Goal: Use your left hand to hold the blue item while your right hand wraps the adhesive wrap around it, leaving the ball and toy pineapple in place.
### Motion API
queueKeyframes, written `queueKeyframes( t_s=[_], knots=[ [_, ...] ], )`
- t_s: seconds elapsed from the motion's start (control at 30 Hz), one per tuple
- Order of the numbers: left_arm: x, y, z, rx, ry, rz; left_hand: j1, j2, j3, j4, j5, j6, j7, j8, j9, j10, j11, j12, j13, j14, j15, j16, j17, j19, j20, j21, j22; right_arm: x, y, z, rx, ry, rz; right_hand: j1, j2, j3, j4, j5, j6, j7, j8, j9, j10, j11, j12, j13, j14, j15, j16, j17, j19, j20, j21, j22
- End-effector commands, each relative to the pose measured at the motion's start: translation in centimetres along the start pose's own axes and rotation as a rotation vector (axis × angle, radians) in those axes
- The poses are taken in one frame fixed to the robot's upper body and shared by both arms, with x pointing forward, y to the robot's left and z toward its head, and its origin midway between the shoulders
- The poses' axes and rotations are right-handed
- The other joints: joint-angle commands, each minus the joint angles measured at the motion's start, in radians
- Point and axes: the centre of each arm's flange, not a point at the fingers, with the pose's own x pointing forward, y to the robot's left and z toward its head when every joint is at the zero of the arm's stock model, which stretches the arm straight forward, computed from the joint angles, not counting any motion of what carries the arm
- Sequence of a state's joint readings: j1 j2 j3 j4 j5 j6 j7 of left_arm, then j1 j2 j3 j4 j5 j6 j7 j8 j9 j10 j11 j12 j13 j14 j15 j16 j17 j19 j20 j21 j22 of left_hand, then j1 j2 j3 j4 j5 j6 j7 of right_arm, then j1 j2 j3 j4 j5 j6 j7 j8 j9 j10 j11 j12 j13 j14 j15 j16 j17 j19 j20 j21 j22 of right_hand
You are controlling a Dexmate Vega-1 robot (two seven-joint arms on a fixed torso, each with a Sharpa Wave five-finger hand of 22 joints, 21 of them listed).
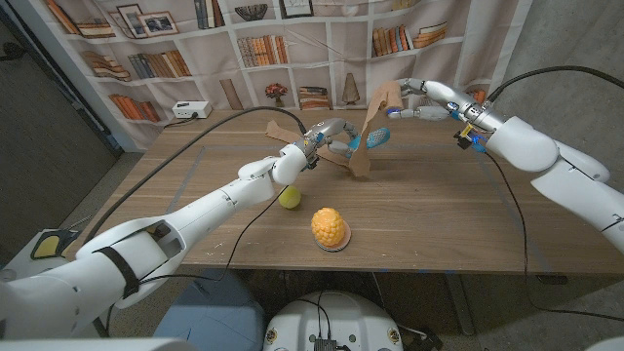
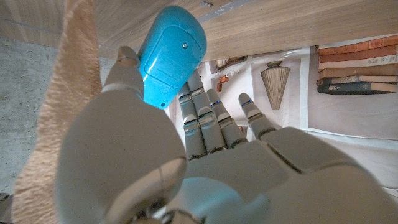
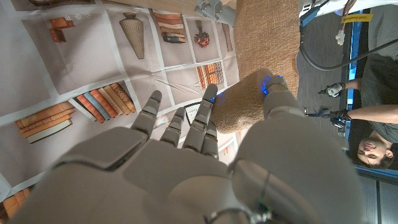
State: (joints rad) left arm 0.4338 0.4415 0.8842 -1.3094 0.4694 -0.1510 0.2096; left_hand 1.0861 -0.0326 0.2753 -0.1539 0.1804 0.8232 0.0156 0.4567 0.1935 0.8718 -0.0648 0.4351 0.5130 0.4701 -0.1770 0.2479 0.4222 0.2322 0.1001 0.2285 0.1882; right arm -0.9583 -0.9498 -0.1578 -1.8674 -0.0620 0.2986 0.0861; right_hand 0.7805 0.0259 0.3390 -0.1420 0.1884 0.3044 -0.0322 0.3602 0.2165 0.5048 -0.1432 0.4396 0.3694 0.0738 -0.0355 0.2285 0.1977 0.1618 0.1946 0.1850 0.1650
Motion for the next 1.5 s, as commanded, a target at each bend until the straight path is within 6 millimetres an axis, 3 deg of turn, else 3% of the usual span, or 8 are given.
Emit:
queueKeyframes(
  t_s=[0.03, 0.63, 1.5],
  knots=[
    [0.3, 0.1, 0.1, 0.005, -0.013, -0.005, 0.161, 0.179, 0.003, 0.005, -0.001, 0.178, -0.183, 0.072, 0.006, 0.143, -0.143, -0.002, 0.003, 0.046, -0.054, 0.004, 0.001, 0.004, 0.001, -0.002, 0.004, 1.8, -0.6, -1.2, 0.033, -0.003, -0.031, -0.005, 0.014, -0.005, 0.000, -0.001, 0.166, -0.109, 0.008, 0.001, -0.002, -0.001, -0.002, 0.001, 0.000, -0.059, -0.003, 0.003, -0.003, 0.001, 0.000, 0.002],
    [0.4, 0.2, 0.2, 0.002, -0.017, 0.006, 0.161, 0.179, 0.002, 0.003, -0.003, 0.179, -0.186, 0.071, 0.006, 0.146, -0.143, -0.009, 0.005, 0.045, -0.055, 0.007, 0.001, 0.006, 0.000, -0.001, 0.004, 4.4, -1.1, -0.7, 0.069, -0.065, -0.070, -0.006, 0.015, -0.008, 0.000, -0.001, 0.168, -0.108, 0.006, 0.002, 0.001, 0.006, -0.006, 0.003, 0.001, -0.058, -0.003, 0.002, -0.003, 0.003, 0.000, 0.002],
    [0.0, -0.3, 1.0, 0.011, -0.020, -0.005, 0.161, 0.178, 0.001, 0.003, -0.004, 0.183, -0.186, 0.070, 0.006, 0.149, -0.143, -0.016, 0.010, 0.041, -0.055, 0.004, -0.002, 0.005, 0.000, -0.002, 0.004, 7.4, -3.0, -3.9, 0.125, -0.031, -0.088, -0.008, 0.014, -0.013, -0.001, -0.002, 0.167, -0.108, 0.002, 0.002, 0.001, 0.006, -0.012, 0.006, 0.002, -0.057, -0.004, 0.002, 0.001, 0.008, 0.001, 0.002]
  ],
)
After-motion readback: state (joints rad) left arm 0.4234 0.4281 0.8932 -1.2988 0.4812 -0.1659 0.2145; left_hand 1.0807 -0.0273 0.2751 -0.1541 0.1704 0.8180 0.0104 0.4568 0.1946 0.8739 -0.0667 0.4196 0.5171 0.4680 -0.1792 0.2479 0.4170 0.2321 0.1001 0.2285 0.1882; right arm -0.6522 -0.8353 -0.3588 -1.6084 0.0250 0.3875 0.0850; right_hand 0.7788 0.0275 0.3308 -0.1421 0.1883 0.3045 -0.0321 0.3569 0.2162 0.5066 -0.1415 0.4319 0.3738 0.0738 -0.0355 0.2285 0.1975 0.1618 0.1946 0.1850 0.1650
